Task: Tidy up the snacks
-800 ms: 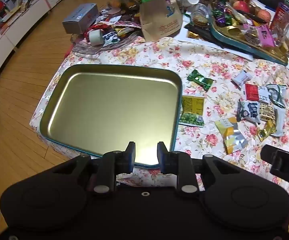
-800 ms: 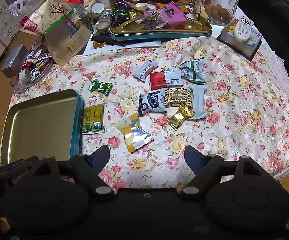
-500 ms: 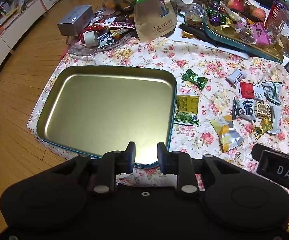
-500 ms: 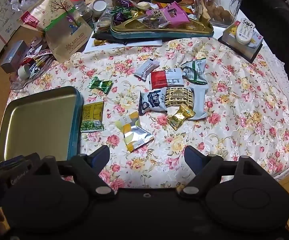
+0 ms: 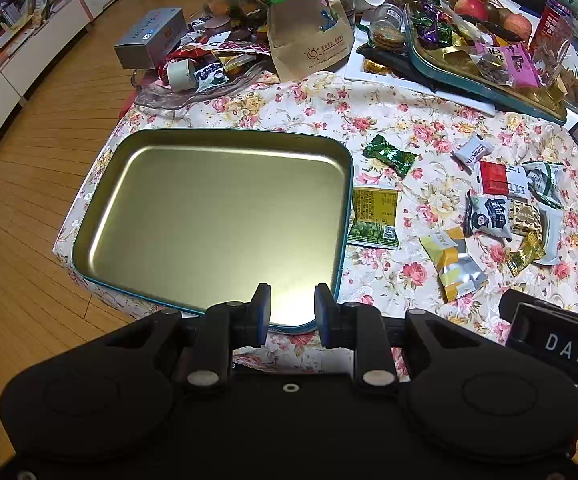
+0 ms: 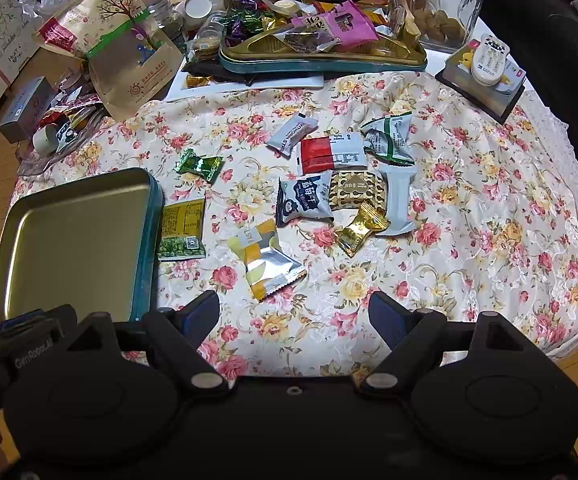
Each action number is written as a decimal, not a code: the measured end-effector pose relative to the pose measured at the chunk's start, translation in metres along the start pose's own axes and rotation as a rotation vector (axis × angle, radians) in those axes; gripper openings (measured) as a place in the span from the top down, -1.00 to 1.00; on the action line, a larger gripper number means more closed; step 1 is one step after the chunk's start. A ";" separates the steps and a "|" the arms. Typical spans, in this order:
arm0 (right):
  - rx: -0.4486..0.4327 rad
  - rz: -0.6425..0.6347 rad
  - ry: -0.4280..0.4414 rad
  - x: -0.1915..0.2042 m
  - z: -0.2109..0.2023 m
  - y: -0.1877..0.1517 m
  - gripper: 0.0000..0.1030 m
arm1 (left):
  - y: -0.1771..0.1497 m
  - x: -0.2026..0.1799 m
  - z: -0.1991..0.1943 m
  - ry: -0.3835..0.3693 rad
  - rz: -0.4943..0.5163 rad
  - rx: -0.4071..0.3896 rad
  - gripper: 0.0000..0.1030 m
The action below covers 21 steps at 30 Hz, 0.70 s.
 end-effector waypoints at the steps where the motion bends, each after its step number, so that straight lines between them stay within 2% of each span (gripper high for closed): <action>1: 0.000 0.000 -0.001 0.000 0.000 0.000 -0.67 | 0.000 0.000 0.000 0.000 0.000 0.001 0.33; 21: 0.007 -0.018 -0.026 0.002 0.002 -0.002 -0.66 | -0.001 -0.003 0.003 0.006 0.020 0.017 0.33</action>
Point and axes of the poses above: each gripper's, at about its wrist camera, not at the fingertips, and z roughly the way its jaws point, x to its left, y to its top, the point moved 5 cm from there along z, roughly the way its jaws point, and after that the axes turned 3 degrees about -y, right-handed, at the moved point
